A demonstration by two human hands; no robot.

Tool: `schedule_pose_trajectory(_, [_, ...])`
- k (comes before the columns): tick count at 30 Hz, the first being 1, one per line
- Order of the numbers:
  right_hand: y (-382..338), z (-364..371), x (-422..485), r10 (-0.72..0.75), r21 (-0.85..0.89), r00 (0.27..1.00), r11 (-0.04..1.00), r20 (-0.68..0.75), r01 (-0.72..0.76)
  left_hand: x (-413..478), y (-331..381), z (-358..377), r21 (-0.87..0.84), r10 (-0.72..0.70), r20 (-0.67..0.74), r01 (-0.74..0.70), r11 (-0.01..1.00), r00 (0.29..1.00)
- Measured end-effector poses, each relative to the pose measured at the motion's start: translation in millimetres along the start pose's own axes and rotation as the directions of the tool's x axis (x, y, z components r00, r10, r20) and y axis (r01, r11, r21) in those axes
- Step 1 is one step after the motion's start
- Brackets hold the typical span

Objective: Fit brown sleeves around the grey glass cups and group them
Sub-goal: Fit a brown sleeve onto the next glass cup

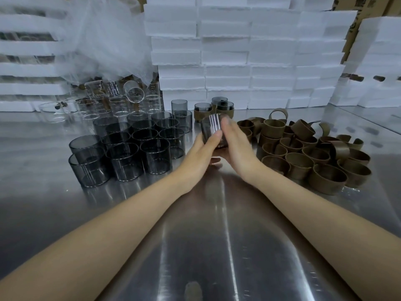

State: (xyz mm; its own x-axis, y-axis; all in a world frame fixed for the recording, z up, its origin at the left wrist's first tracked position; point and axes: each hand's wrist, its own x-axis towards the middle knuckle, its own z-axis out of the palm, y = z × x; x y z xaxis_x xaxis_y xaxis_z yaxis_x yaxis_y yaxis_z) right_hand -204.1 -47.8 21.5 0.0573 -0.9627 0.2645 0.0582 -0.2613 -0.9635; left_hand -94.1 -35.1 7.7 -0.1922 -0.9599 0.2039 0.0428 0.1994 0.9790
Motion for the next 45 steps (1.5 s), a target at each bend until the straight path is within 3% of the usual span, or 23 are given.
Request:
schedule_pose_trajectory(4, [5, -2, -6, -0.108, -0.272, 0.993, 0.958, -0.037, 0.094, -2, 0, -1, 0.096, 0.032, 0.030, -0.034, 0.995, 0.999])
schedule_pose_trajectory(7, [4, -6, -8, -0.168, -0.357, 0.982, 0.926, -0.084, 0.127, -3, -1, -2, 0.187, 0.023, -0.058, -0.011, 0.982, 0.998])
schedule_pose_trajectory(12, [6, 16, -15, -0.041, -0.183, 0.988, 0.983, -0.147, 0.014, -7, -1, -3, 0.534, 0.135, -0.102, -0.060, 0.843, 0.986])
schedule_pose_trajectory(17, [-2, 9, -12, -0.014, -0.011, 0.964, 1.000, -0.267, 0.011, -8, -1, 1, 0.572, 0.150, -0.023, -0.110, 0.813, 0.988])
schedule_pose_trajectory(20, [-11, -1, -11, 0.007, 0.129, 0.980, 0.991, -0.199, 0.020, -12, 0, 3, 0.465, 0.182, 0.036, -0.178, 0.867, 0.983])
schedule_pose_trajectory(24, [-10, 1, -14, 0.053, 0.314, 0.998, 0.948, 0.026, -0.058, -11, 7, 8, 0.053, 0.139, -0.002, -0.139, 0.989, 0.990])
schedule_pose_trajectory(27, [-3, 10, -14, -0.058, 0.184, 0.993, 0.982, 0.105, 0.038, -6, 11, 7, -0.087, 0.124, -0.115, -0.135, 0.987, 0.986])
schedule_pose_trajectory(30, [6, 6, -15, -0.213, 0.036, 0.956, 0.977, 0.200, 0.210, -6, 13, 3, -0.239, -0.012, -0.210, -0.040, 0.970, 0.978])
schedule_pose_trajectory(32, [13, 3, -16, -0.240, -0.023, 0.923, 0.966, 0.301, 0.259, -5, 12, -2, -0.262, -0.037, -0.276, -0.038, 0.964, 0.960])
schedule_pose_trajectory(35, [13, 2, -12, -0.261, -0.107, 0.949, 0.953, 0.176, 0.282, -6, 6, -4, 0.125, 0.196, -0.320, -0.164, 0.979, 0.927])
schedule_pose_trajectory(39, [12, -1, -8, -0.234, -0.123, 0.972, 0.965, 0.000, 0.232, -7, 5, -8, 0.469, 0.490, -0.283, -0.327, 0.820, 0.824])
schedule_pose_trajectory(41, [11, 0, -8, -0.237, -0.246, 0.971, 0.941, 0.007, 0.232, -10, 5, -5, 0.597, 0.545, -0.119, -0.379, 0.707, 0.830])
schedule_pose_trajectory(43, [14, 0, -10, -0.290, -0.308, 0.954, 0.904, 0.074, 0.298, -13, 5, 2, 0.758, 0.545, 0.037, -0.379, 0.531, 0.838])
schedule_pose_trajectory(45, [14, 0, -12, -0.336, -0.331, 0.939, 0.880, 0.072, 0.340, -14, 4, 8, 0.831, 0.533, 0.056, -0.336, 0.444, 0.844])
